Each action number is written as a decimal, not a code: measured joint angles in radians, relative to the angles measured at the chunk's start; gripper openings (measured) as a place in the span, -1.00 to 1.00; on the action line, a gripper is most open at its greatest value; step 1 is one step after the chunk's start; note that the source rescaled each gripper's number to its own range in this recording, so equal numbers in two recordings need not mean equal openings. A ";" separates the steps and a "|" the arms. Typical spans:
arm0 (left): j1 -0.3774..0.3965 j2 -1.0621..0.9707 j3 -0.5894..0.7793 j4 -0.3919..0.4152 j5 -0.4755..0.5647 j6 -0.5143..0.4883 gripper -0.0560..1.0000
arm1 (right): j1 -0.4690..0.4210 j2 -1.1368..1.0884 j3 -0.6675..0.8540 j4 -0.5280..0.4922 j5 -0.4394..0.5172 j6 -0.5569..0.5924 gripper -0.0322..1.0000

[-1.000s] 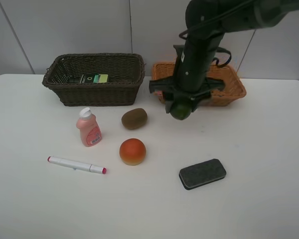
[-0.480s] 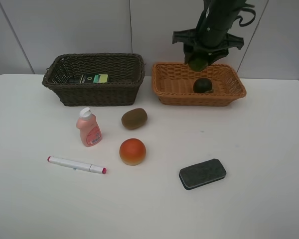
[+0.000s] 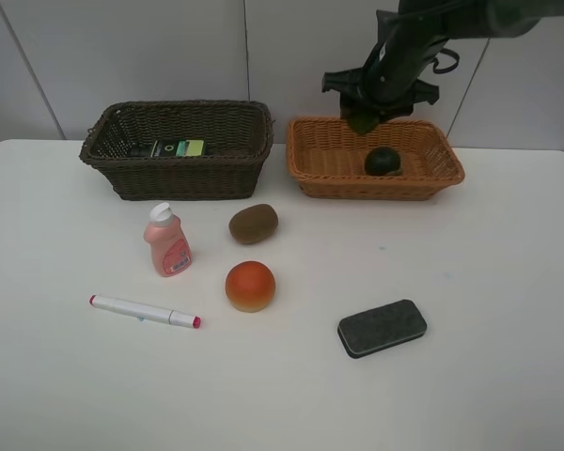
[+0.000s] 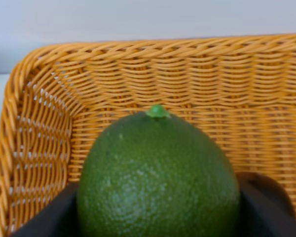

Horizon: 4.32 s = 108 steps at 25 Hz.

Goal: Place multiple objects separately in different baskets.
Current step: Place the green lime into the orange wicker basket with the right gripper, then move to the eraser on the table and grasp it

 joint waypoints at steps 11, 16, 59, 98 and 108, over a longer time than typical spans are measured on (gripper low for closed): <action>0.000 0.000 0.000 0.000 0.000 0.000 1.00 | 0.000 0.055 0.000 0.016 -0.005 -0.067 -0.07; 0.000 0.000 0.000 0.000 0.000 0.000 1.00 | 0.000 0.055 0.000 0.021 -0.005 -0.146 -0.07; 0.000 0.000 0.000 0.000 0.000 0.000 1.00 | 0.181 -0.164 0.071 0.183 0.540 -0.168 0.96; 0.000 0.000 0.000 0.000 0.000 0.000 1.00 | 0.385 -0.572 1.035 0.094 -0.072 -1.415 0.96; 0.000 0.000 0.000 0.000 0.000 0.000 1.00 | 0.385 -0.433 1.035 0.092 -0.134 -1.424 0.96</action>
